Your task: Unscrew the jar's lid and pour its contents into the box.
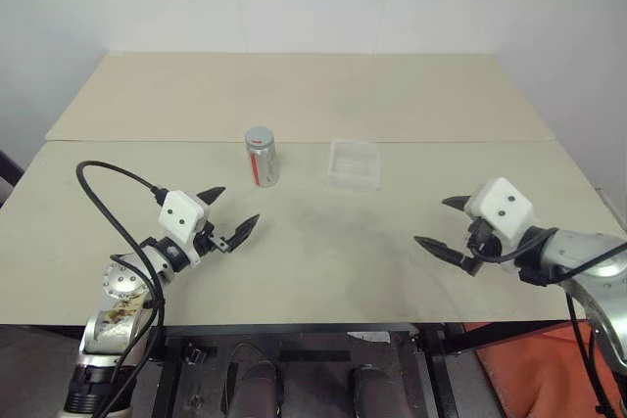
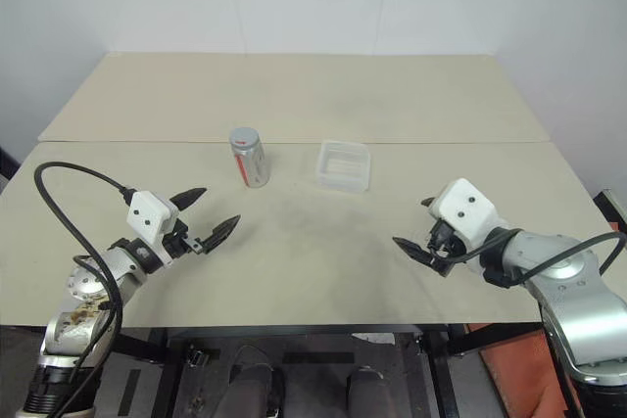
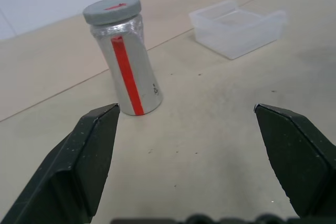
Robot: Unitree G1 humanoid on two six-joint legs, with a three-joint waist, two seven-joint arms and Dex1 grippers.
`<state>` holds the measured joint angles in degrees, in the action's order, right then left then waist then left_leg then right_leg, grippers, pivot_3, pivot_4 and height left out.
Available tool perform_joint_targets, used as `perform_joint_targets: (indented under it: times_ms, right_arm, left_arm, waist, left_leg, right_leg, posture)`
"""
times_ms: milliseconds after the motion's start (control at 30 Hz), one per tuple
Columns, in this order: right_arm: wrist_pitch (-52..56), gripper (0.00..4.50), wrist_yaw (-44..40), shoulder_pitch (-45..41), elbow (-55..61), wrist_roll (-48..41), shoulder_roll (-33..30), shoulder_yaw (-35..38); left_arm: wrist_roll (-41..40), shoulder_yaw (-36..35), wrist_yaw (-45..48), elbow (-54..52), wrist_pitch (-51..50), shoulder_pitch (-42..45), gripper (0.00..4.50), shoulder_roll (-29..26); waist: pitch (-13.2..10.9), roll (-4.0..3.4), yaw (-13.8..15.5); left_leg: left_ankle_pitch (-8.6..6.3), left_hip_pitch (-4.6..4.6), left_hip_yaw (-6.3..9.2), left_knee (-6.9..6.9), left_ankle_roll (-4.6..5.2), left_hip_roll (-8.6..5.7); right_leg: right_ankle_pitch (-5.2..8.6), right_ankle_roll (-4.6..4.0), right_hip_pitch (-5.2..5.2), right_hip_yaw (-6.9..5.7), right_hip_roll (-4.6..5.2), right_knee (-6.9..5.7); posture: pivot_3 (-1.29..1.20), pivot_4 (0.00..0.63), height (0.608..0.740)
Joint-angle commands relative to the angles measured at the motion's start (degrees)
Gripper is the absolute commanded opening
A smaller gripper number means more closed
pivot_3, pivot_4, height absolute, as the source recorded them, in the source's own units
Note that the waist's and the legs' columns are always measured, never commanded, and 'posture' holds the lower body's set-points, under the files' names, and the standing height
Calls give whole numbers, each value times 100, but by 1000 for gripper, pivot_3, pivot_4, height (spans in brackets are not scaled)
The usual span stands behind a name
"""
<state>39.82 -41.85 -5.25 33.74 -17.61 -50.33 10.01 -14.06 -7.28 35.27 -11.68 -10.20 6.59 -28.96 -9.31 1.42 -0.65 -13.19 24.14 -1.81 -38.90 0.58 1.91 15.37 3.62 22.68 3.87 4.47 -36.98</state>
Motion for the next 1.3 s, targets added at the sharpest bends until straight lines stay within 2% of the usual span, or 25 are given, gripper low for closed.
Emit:
perform_joint_targets:
  times_ms: [33, 400, 500, 767, 933, 1300]
  right_arm:
    - [-143, 4500, 127, 127, 273, 69, -2, 248]
    - [-287, 4500, 426, 272, 417, 259, 77, 299]
    - [-273, 4500, 508, 150, 380, 237, 172, 241]
    - [-290, 4500, 666, -137, 371, 387, 361, -66]
    - [-268, 4500, 725, -293, 384, 459, 463, -264]
    - [-196, 4500, 911, -301, 534, 610, 594, -441]
  left_arm:
    - [48, -9, -109, 10, 116, 200, 4463, 29]
    - [25, -13, -203, 373, 124, 538, 4463, 255]
    - [64, 37, -399, 515, 131, 664, 4463, 489]
    - [299, 164, -847, 1438, 441, 1282, 4463, 1028]
    - [589, 232, -1231, 2472, 978, 1878, 4463, 1349]
    - [646, 197, -1420, 4105, 1895, 2700, 4463, 1679]
  waist:
    - [0, 0, 5]
    - [0, 0, -4]
    - [0, 1, 0]
    - [0, 2, 10]
    - [0, 2, 18]
    - [0, 3, 16]
  left_leg:
    - [0, 0, 0, 0, 0, 0]
    - [0, 1, 1, 0, 0, 0]
    - [0, 0, 1, -1, 0, 0]
    - [-1, 2, 4, -4, 1, -5]
    - [0, 0, 4, -6, 0, -6]
    - [0, 4, 5, -6, 1, -7]
  right_leg:
    - [0, 0, 0, 0, 0, 0]
    - [0, 0, 1, 0, 0, 1]
    - [0, 0, -2, 0, 0, 0]
    - [0, 0, -5, -3, 1, 4]
    - [0, 0, -8, -5, 1, 1]
    - [-1, 1, -4, -5, 1, 1]
  posture:
    - [0, 150, 740]
    - [0, 150, 740]
    - [0, 150, 740]
    - [0, 150, 740]
    - [0, 150, 740]
    - [0, 150, 740]
